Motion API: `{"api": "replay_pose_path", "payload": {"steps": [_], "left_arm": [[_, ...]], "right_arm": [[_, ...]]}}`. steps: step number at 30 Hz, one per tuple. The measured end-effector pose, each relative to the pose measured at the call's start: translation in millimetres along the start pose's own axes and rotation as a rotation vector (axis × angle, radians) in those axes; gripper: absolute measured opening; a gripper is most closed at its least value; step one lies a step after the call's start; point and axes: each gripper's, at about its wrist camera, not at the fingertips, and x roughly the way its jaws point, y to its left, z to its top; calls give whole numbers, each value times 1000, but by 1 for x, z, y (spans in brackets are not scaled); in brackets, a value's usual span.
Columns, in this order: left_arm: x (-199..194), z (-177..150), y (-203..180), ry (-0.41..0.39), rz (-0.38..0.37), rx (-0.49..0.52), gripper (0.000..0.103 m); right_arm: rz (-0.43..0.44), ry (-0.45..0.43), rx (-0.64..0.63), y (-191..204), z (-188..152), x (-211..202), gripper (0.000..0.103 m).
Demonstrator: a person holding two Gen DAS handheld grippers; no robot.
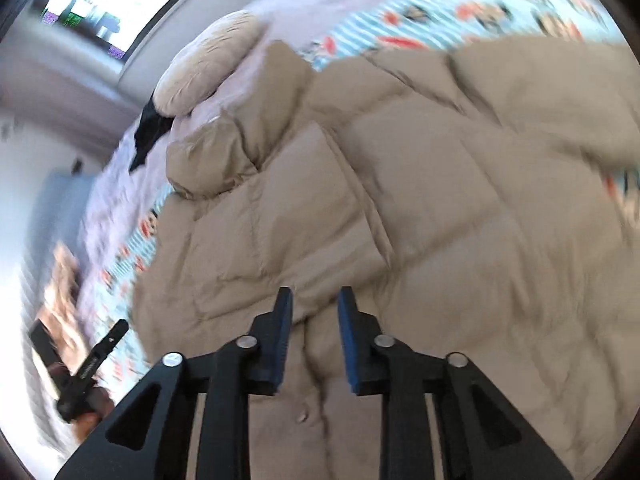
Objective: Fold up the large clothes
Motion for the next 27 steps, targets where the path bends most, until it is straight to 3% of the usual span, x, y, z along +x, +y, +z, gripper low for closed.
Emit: {"api": "replay_pose_path", "payload": {"steps": [5, 7, 10, 13, 15, 19, 24, 27], "left_arm": [[39, -35, -14, 96, 74, 9, 72], [47, -40, -11, 104, 63, -12, 72], [44, -38, -11, 117, 80, -41, 72], [27, -33, -22, 105, 125, 1, 72], [15, -33, -29, 103, 117, 13, 72], [-6, -39, -50, 110, 105, 34, 72], [-23, -57, -90, 144, 80, 53, 72], [-28, -67, -116, 160, 68, 52, 72]], "right_arm": [[-117, 44, -128, 14, 5, 39, 23], [-135, 63, -137, 9, 3, 51, 20], [-114, 56, -120, 6, 2, 40, 23], [-67, 69, -110, -3, -6, 20, 24], [-41, 78, -87, -14, -14, 6, 25], [-13, 80, -19, -38, -34, -24, 46], [5, 97, 13, -52, -50, -44, 46], [21, 111, 30, -63, -55, -54, 53]]}}
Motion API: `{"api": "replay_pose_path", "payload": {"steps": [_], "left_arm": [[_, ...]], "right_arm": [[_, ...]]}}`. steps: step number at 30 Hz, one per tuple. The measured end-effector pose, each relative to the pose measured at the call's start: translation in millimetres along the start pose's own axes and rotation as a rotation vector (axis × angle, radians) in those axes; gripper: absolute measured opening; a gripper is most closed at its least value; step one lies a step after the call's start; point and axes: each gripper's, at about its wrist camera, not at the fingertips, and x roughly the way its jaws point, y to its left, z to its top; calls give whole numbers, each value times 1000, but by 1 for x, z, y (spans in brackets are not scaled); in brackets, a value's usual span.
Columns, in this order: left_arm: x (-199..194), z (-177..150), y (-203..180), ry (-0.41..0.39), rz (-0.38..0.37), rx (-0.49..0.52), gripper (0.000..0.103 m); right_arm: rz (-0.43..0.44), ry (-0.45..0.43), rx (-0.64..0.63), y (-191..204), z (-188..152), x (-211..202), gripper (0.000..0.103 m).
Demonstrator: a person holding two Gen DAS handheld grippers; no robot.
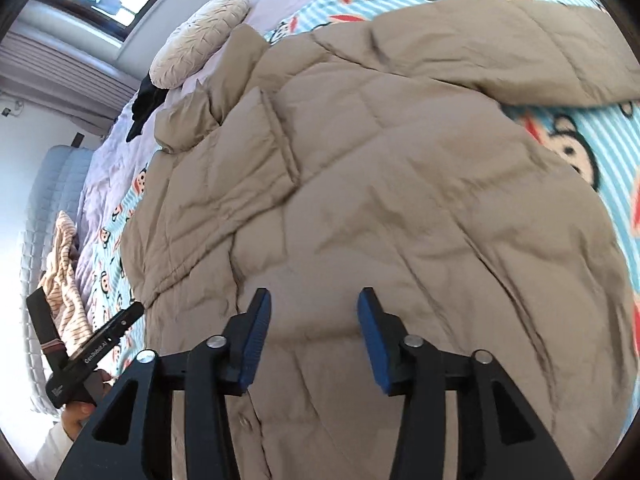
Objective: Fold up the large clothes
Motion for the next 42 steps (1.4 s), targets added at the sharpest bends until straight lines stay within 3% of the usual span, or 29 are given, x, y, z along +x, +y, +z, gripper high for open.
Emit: {"api": "replay_pose_path", "payload": {"steps": [6, 7, 9, 14, 18, 21, 25, 26, 27, 38, 42], "left_arm": [[-11, -19, -45, 20, -7, -25, 75], [-13, -22, -52, 26, 0, -30, 93], [-19, -27, -60, 14, 12, -44, 103], [-35, -40, -80, 8, 32, -35, 103], [-40, -48, -86, 27, 31, -26, 103], [-42, -54, -88, 29, 25, -9, 103], [-36, -62, -91, 61, 1, 7, 103], [-34, -65, -91, 81, -6, 11, 103], [-34, -67, -91, 86, -7, 13, 103], [-38, -80, -67, 97, -10, -11, 103], [-30, -87, -61, 143, -68, -9, 103]], "right_arm": [[48, 34, 27, -30, -7, -15, 58], [56, 39, 28, -33, -8, -17, 59], [62, 46, 24, -40, -8, -21, 62], [83, 63, 24, -55, -8, -31, 63], [109, 60, 29, -62, -8, -38, 81], [121, 55, 35, -63, -13, -41, 81], [121, 30, 58, -68, -21, -45, 90], [118, 21, 62, -68, -23, -46, 93], [114, 16, 59, -68, -25, -47, 103], [107, -32, 85, -66, -58, -67, 103], [37, -43, 139, -78, -60, -76, 103]]}}
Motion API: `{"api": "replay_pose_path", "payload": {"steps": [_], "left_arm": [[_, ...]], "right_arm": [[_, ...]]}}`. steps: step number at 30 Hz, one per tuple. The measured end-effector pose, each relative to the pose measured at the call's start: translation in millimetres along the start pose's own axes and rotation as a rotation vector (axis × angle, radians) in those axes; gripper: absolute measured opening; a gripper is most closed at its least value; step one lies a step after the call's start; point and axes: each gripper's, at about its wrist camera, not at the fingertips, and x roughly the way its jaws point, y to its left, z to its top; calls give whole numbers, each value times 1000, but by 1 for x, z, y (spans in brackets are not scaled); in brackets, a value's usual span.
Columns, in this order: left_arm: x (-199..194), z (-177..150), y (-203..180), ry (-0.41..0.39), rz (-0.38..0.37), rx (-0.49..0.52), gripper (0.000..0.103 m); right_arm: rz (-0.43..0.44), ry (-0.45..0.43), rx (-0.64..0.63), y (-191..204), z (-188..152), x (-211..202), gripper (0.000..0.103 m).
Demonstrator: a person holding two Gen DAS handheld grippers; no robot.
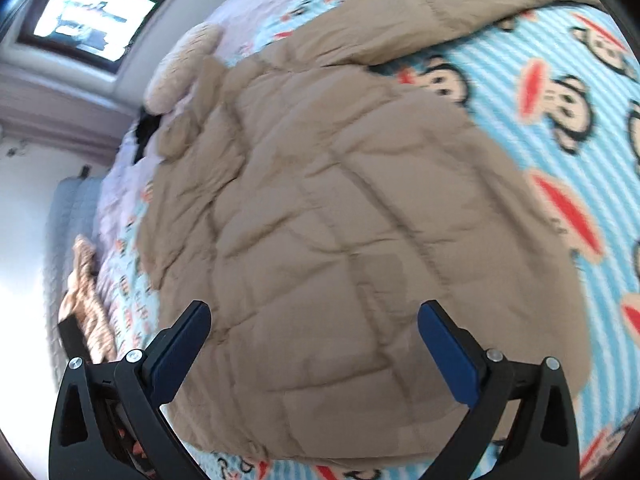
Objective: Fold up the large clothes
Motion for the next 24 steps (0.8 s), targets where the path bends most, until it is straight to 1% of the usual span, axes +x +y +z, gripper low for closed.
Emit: {"api": "replay_pose_path", "payload": {"steps": [3, 5, 7, 9, 10, 13, 15, 20, 23, 24], "left_arm": [[0, -2, -4, -3, 4, -2, 103], [-2, -1, -9, -16, -3, -5, 103], [-2, 4, -19, -24, -1, 1, 103], [-2, 13, -33, -29, 3, 5, 103], [-3, 18, -42, -35, -2, 3, 103], [-5, 33, -68, -51, -13, 12, 103], [-5, 41, -84, -55, -14, 25, 103], [5, 65, -127, -41, -24, 47, 103], [10, 73, -147, -42, -18, 60, 103], [13, 75, -154, -38, -17, 65, 103]], "right_arm": [[-9, -37, 80, -22, 11, -10, 103], [8, -59, 132, -38, 23, -18, 103], [21, -98, 171, -55, 36, -28, 103], [27, -158, 204, -74, 55, -41, 103], [35, -173, 220, -81, 64, -44, 103], [75, -204, 298, -110, 94, -53, 103], [118, -216, 361, -130, 114, -57, 103], [210, -249, 505, -175, 159, -59, 103], [244, -262, 551, -193, 180, -54, 97], [259, -263, 571, -200, 186, -51, 90]]}}
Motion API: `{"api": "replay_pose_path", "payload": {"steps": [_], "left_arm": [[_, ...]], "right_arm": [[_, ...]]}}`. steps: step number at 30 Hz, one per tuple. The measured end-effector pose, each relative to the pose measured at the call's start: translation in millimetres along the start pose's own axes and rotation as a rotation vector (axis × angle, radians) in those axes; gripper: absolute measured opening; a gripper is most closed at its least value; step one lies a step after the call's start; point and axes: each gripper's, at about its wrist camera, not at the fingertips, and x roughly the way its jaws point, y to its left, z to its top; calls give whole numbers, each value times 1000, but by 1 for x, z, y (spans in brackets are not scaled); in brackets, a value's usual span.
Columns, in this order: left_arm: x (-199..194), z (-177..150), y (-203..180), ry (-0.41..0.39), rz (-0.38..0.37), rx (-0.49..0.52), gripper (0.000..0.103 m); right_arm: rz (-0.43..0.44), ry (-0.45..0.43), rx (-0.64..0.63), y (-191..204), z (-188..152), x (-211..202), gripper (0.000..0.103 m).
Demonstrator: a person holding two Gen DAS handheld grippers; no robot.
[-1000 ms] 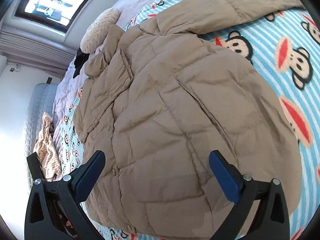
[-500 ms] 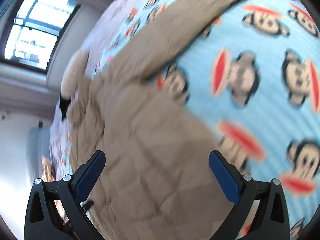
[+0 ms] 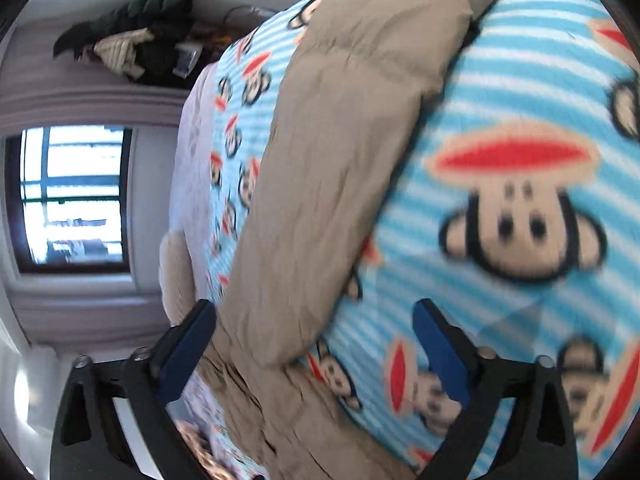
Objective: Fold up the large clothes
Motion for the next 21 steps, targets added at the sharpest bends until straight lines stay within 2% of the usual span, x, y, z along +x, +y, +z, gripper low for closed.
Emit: {"api": "replay_pose_path", "payload": {"steps": [1, 2, 8, 11, 12, 13, 15, 21], "left_arm": [[3, 2, -6, 4, -1, 2, 103], [4, 4, -11, 5, -1, 3, 103], [11, 12, -30, 9, 8, 6, 103], [12, 17, -34, 8, 19, 5, 103], [12, 18, -35, 7, 22, 4, 103], [12, 19, -35, 5, 25, 2, 103], [11, 22, -35, -2, 28, -4, 103], [4, 28, -19, -24, 29, -20, 103]], "right_arm": [[15, 0, 26, -3, 8, 5, 83], [32, -2, 49, -7, 13, 8, 81], [182, -7, 209, -23, 50, 35, 78], [247, -6, 280, -26, 62, 47, 71], [257, -4, 294, -26, 64, 49, 61], [278, 3, 308, -25, 65, 53, 39], [325, 25, 319, -22, 67, 62, 7], [400, 43, 213, 14, 63, 66, 6]]}}
